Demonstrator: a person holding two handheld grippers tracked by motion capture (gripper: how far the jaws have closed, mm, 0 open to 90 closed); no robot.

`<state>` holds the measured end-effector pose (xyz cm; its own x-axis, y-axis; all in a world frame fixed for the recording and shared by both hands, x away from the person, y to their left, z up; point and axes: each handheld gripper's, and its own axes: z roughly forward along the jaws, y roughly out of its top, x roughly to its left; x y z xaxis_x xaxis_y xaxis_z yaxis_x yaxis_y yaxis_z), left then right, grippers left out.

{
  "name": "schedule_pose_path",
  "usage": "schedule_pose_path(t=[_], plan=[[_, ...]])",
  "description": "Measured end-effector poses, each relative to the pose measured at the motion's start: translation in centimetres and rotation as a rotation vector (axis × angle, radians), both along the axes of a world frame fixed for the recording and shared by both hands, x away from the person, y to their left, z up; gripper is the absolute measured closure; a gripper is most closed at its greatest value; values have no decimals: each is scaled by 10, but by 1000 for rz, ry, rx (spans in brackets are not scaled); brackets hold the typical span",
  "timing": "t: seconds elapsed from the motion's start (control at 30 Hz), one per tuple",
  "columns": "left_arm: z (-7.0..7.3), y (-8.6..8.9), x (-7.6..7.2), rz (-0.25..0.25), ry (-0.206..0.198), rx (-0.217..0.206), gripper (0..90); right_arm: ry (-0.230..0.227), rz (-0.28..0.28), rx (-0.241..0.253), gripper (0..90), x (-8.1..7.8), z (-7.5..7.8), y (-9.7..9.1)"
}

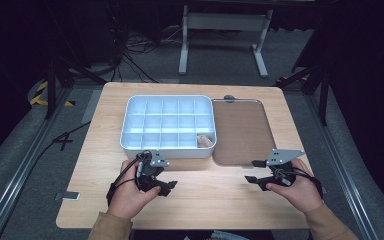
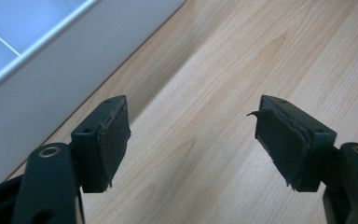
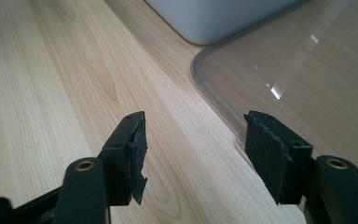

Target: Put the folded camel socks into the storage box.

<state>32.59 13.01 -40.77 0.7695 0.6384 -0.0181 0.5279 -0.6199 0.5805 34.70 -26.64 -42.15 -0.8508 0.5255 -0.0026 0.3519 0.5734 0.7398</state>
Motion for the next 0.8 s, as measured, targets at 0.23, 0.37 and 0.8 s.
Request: schedule_pose_path(t=[0.23,0.37,0.8], plan=[[-3,-1,2,-20,22,18,259,21,-14,-7,391,-1,-31,-1],[-5,-3,2,-30,27,25,254,23,-13,-29,391,-5,-44,2],[-14,-3,3,-45,85,65,265,30,-27,-7,385,-12,-54,7]])
